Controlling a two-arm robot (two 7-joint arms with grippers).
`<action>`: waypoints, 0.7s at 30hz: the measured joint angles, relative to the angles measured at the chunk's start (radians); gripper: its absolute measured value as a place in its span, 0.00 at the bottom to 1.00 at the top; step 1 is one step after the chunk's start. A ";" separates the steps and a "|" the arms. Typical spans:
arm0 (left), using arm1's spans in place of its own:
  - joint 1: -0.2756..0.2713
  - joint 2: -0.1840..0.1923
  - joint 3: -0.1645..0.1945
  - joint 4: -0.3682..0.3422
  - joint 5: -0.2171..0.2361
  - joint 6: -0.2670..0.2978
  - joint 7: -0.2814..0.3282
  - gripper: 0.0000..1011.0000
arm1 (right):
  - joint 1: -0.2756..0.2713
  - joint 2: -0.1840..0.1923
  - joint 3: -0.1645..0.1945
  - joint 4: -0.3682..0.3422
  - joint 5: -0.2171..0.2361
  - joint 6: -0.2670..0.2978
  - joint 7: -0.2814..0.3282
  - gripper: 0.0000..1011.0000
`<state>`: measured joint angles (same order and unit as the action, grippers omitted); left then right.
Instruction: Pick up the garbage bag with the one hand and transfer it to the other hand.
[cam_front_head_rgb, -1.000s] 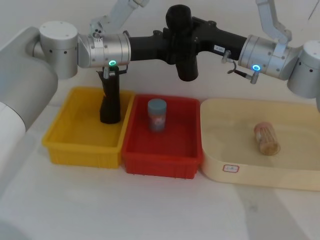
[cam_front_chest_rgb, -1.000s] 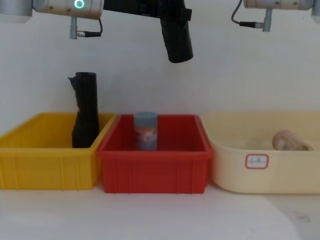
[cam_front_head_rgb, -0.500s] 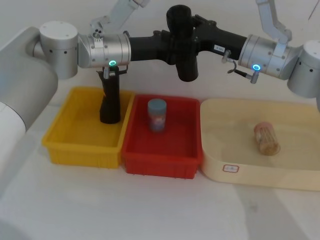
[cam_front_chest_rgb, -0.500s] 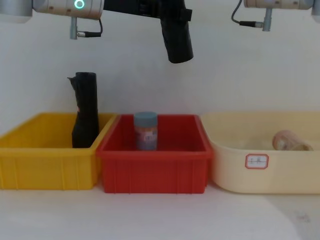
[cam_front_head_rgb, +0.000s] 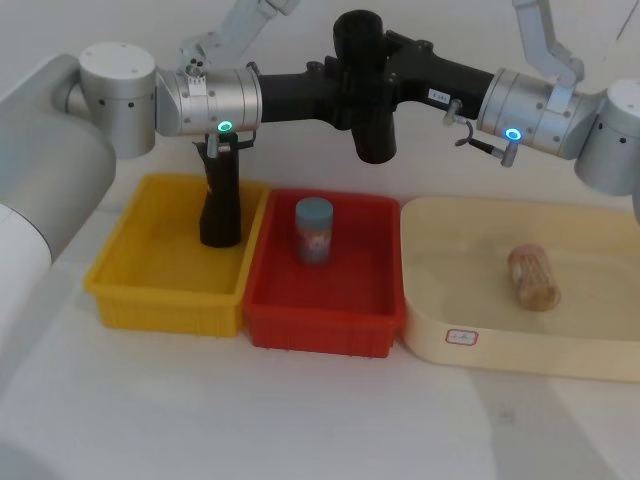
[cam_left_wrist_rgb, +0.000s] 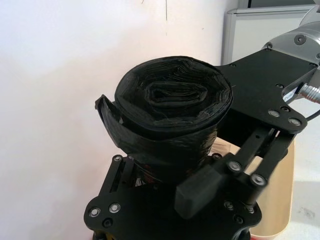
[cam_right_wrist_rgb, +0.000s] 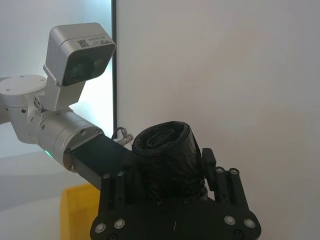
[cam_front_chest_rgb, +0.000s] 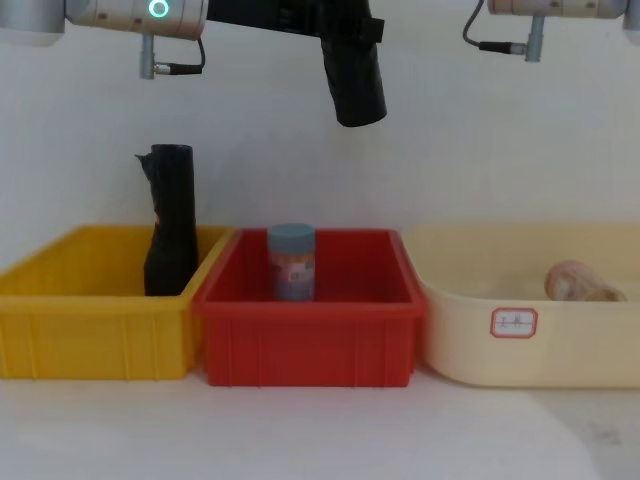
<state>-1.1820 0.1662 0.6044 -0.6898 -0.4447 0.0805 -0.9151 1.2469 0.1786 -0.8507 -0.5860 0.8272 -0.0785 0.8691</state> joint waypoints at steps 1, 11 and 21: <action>0.000 0.000 0.000 0.000 0.000 0.000 0.000 0.46 | 0.000 0.000 0.000 0.000 0.000 0.000 0.000 0.79; 0.000 0.000 0.000 0.000 0.000 0.000 0.000 0.46 | 0.000 0.000 0.000 0.000 0.000 0.000 -0.001 0.53; 0.000 0.000 0.000 0.000 0.000 0.000 0.000 0.46 | 0.000 0.000 0.000 0.000 0.000 0.000 -0.001 0.53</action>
<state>-1.1819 0.1662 0.6044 -0.6898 -0.4446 0.0804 -0.9150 1.2468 0.1786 -0.8508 -0.5860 0.8273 -0.0786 0.8685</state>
